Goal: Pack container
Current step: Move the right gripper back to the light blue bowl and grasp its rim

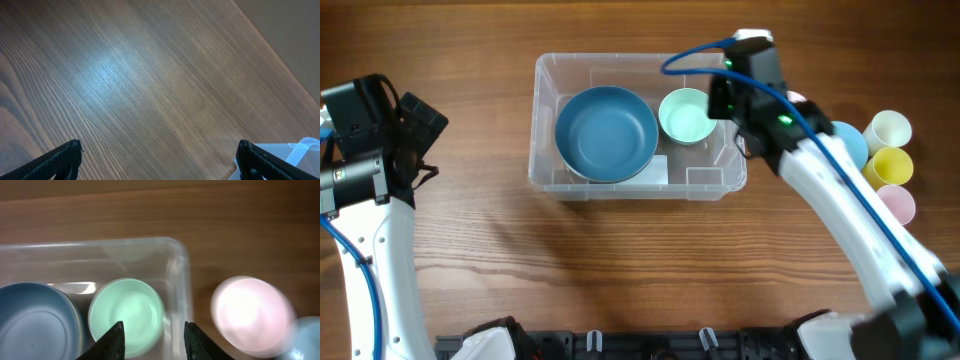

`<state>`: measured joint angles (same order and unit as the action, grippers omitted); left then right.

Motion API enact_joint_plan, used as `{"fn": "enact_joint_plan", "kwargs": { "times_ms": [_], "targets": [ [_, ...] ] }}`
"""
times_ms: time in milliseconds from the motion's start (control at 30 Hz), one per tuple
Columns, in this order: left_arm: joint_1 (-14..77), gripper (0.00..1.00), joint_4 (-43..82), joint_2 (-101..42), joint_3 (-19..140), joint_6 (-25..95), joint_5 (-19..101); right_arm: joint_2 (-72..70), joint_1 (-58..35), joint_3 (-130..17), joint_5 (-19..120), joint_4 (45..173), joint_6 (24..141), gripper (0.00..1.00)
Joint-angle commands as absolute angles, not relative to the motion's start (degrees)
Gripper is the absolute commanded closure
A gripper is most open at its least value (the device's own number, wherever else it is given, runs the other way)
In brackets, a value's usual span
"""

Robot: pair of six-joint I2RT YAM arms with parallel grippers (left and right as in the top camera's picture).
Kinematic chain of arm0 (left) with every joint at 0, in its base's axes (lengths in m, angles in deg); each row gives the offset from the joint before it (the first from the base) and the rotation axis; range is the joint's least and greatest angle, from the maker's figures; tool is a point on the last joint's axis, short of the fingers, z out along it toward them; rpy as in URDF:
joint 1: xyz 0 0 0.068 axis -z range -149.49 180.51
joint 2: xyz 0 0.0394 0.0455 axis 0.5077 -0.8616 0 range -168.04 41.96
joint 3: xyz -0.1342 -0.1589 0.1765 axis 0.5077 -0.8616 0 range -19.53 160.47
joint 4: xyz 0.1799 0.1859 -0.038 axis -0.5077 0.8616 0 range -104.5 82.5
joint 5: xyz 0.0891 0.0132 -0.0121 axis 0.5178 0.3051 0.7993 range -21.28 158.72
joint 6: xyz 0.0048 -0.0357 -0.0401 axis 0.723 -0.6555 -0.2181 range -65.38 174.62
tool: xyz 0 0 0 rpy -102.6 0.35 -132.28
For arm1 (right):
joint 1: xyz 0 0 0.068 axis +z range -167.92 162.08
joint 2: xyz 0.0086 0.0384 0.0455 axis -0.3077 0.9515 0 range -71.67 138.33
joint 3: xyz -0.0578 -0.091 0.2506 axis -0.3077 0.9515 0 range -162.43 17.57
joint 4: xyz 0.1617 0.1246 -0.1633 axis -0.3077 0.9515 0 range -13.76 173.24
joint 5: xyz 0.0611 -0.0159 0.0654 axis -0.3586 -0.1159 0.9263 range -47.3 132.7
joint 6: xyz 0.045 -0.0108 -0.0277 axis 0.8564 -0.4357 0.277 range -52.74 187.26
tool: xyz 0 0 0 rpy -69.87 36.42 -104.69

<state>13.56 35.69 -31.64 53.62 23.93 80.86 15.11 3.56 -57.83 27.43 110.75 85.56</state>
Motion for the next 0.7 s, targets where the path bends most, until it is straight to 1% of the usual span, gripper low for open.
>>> {"fn": "enact_joint_plan", "kwargs": {
  "times_ms": [0, 67, 167, 333, 367, 500, 667],
  "targets": [
    [13.3, 0.00, 35.8, -31.9, 54.1, 24.2, 80.6, 8.3, 0.3, -58.7, 19.2, 118.5, 90.9, 0.62],
    [13.3, 0.00, 35.8, -31.9, 54.1, 24.2, 80.6, 6.4, -3.7, -58.7, 20.9, 123.7, 93.9, 0.62],
    [13.3, 0.00, 35.8, -31.9, 54.1, 24.2, 80.6, 6.5, -14.8, -58.7, 27.3, 131.2, 96.7, 0.62],
    [13.3, 0.00, 35.8, -31.9, 54.1, 24.2, 80.6, 7.6, -27.4, -58.4, 35.2, 133.6, 97.8, 0.64],
    [13.3, 0.00, 35.8, -31.9, 54.1, 24.2, 80.6, 7.9, -29.8, -57.9, 35.8, 133.6, 100.2, 0.64],
    [13.3, 0.00, 35.8, -31.9, 54.1, 24.2, 80.6, 7.9, -33.4, -54.5, 35.9, 132.5, 105.5, 0.63],
    [13.3, 0.00, 35.8, -31.9, 54.1, 24.2, 80.6, 8.1, -33.8, -45.2, 36.0, 124.8, 110.0, 0.62]
  ]
}}
